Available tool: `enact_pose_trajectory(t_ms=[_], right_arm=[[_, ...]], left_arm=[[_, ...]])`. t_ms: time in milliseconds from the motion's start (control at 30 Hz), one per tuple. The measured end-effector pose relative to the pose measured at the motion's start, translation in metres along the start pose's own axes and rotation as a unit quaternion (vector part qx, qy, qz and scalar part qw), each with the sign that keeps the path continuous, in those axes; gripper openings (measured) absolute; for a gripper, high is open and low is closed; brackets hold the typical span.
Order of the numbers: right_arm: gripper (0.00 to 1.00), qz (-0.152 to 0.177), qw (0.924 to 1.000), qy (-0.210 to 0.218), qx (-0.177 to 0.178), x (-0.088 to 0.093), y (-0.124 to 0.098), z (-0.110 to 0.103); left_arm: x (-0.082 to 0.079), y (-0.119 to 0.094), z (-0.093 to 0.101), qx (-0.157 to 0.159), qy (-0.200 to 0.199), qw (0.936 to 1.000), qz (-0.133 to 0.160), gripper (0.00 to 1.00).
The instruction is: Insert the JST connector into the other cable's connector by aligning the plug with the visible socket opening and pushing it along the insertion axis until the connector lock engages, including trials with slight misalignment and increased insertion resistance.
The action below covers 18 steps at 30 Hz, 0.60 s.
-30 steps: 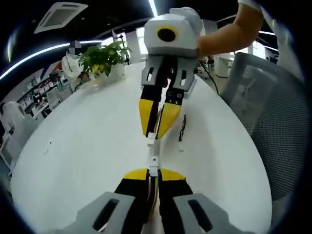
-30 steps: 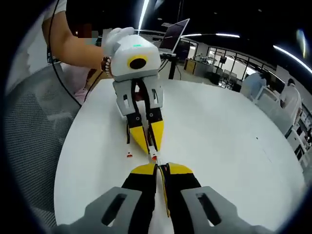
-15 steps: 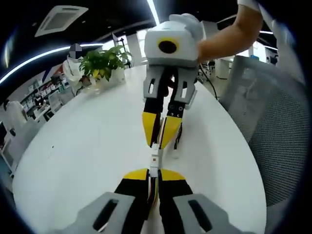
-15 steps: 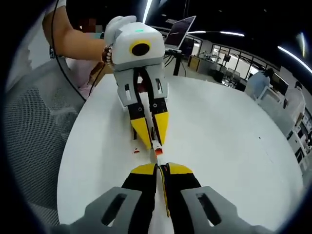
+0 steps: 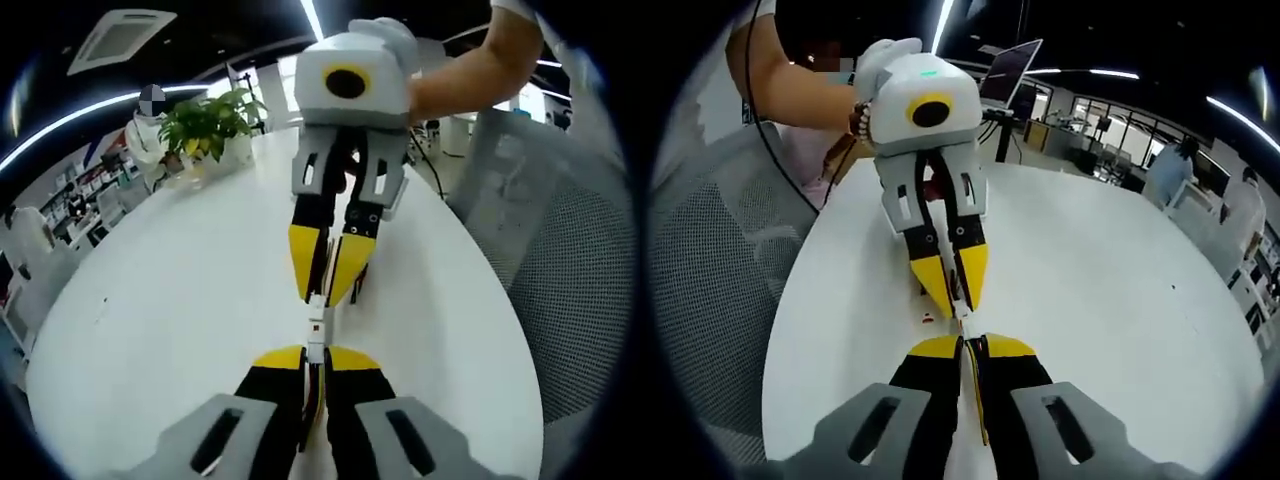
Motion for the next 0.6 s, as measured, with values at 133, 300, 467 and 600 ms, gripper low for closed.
enact_pose_trajectory(t_ms=[133,300,467,600], right_arm=[[0.05,-0.003,1.0000,-0.003,-0.002,0.0002,0.0020,0.0025],[0.05,-0.015,0.9997,-0.016,-0.008,0.0026,0.0052,0.0019],[0.04,-0.026,0.9992,-0.026,-0.013,0.0029,0.0076,0.0021],[0.04,-0.031,0.9991,-0.026,-0.010,0.0019,0.0079,0.0035]], left_arm=[[0.0004,-0.0009,-0.0013,0.000,-0.002,1.0000,0.003,0.00],[0.0005,-0.0021,-0.0019,0.000,-0.005,1.0000,0.007,0.00],[-0.0004,-0.0017,-0.0016,0.003,-0.002,1.0000,0.006,0.00],[-0.0002,-0.0015,-0.0027,0.001,-0.006,1.0000,0.008,0.00]])
Point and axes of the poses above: the point that each gripper's makers call its tool centre point, and the gripper's own axes: y roughly forward along the fingers, z roughly to its right, x roughly out of its underside, the point moved 9 cm from there along -y, roughly backward along the fingers, and after that the axes turned 12 degrees about y, right-handed, at the moved point
